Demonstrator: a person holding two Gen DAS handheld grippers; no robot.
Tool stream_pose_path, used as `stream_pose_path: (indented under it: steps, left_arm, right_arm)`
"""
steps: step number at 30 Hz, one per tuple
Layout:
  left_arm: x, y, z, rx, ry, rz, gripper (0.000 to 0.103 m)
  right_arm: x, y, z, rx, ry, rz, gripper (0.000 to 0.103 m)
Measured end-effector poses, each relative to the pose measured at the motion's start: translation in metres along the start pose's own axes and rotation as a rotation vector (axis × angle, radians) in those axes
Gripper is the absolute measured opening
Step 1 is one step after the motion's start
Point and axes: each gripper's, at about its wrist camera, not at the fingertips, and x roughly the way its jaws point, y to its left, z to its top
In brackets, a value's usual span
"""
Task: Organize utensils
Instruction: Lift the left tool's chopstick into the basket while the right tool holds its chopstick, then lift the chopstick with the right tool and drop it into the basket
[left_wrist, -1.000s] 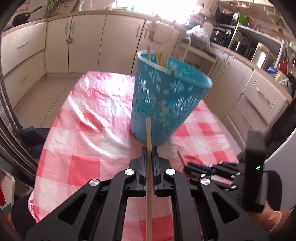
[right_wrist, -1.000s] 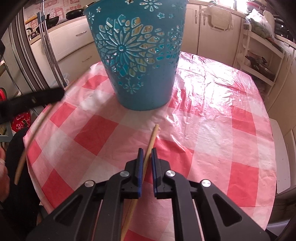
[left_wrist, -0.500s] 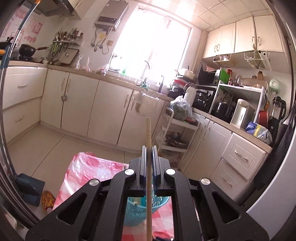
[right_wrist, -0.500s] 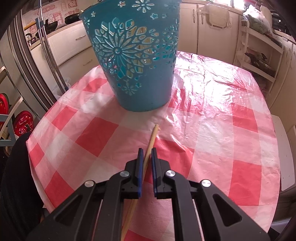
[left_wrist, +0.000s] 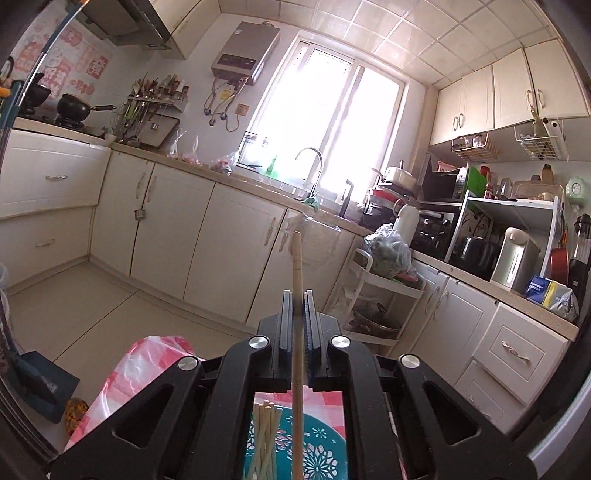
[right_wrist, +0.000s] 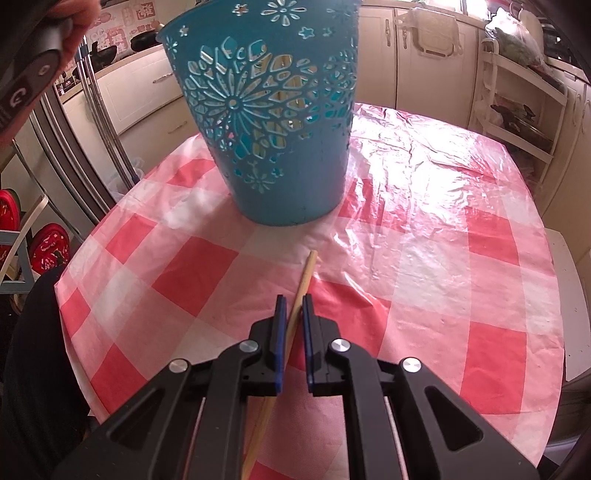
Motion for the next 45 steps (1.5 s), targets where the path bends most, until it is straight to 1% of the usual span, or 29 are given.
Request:
stream_pose_path:
  steps: [5, 11, 18, 20, 21, 22, 23, 24, 25, 29, 31, 34, 36, 37, 40, 45]
  left_arm:
    - [0.016, 0.005, -0.017, 0.007, 0.021, 0.037, 0.005]
    - [0.023, 0.006, -0.035, 0.046, 0.074, 0.045, 0.005]
    - [0.027, 0.001, -0.050, 0.132, 0.185, 0.070, 0.006]
    - [0.026, 0.002, -0.051, 0.146, 0.216, 0.075, 0.010]
    - [0.025, 0.003, -0.050, 0.151, 0.229, 0.079, 0.016]
    - [0.023, 0.004, -0.049, 0.155, 0.238, 0.089, 0.028]
    - [0.019, 0.005, -0.048, 0.156, 0.238, 0.103, 0.035]
    - [0.015, 0.008, -0.045, 0.155, 0.235, 0.119, 0.049]
    - [0.009, 0.010, -0.043, 0.153, 0.227, 0.133, 0.057]
    - [-0.018, 0.025, -0.036, 0.136, 0.223, 0.163, 0.066]
    - [-0.035, 0.034, -0.035, 0.120, 0.221, 0.182, 0.074]
    - [-0.061, 0.046, -0.037, 0.103, 0.217, 0.203, 0.079]
    - [-0.076, 0.052, -0.044, 0.112, 0.228, 0.217, 0.081]
    - [-0.083, 0.054, -0.048, 0.120, 0.239, 0.227, 0.082]
    - [-0.093, 0.055, -0.064, 0.155, 0.290, 0.238, 0.084]
    - [-0.106, 0.057, -0.090, 0.188, 0.373, 0.245, 0.086]
  right_arm:
    - [0.001, 0.001, 0.000, -0.004, -0.001, -0.001, 0.009]
    - [0.001, 0.002, 0.001, -0.009, -0.001, -0.003, 0.009]
    - [0.001, 0.002, 0.001, -0.013, -0.002, -0.006, 0.009]
    - [0.001, 0.002, 0.001, -0.015, -0.003, -0.008, 0.009]
    - [0.001, 0.003, 0.001, -0.016, -0.004, -0.008, 0.009]
    - [0.001, 0.003, 0.001, -0.017, -0.004, -0.009, 0.009]
    - [0.001, 0.003, 0.001, -0.018, -0.005, -0.008, 0.009]
    - [0.001, 0.002, 0.001, -0.017, -0.005, -0.006, 0.009]
    - [0.001, 0.002, 0.001, -0.014, -0.004, -0.002, 0.010]
    - [0.001, -0.001, 0.001, -0.001, -0.003, 0.010, 0.010]
    - [0.000, 0.001, 0.001, -0.012, -0.004, 0.000, 0.010]
    - [0.000, 0.005, 0.000, -0.034, -0.005, -0.015, 0.010]
    - [-0.001, 0.003, -0.001, -0.020, -0.001, 0.002, 0.009]
    - [-0.001, 0.003, -0.001, -0.014, 0.002, 0.008, 0.009]
    - [-0.002, 0.005, -0.002, -0.026, 0.011, -0.010, 0.009]
    - [-0.001, 0.010, -0.002, -0.047, 0.013, -0.037, 0.010]
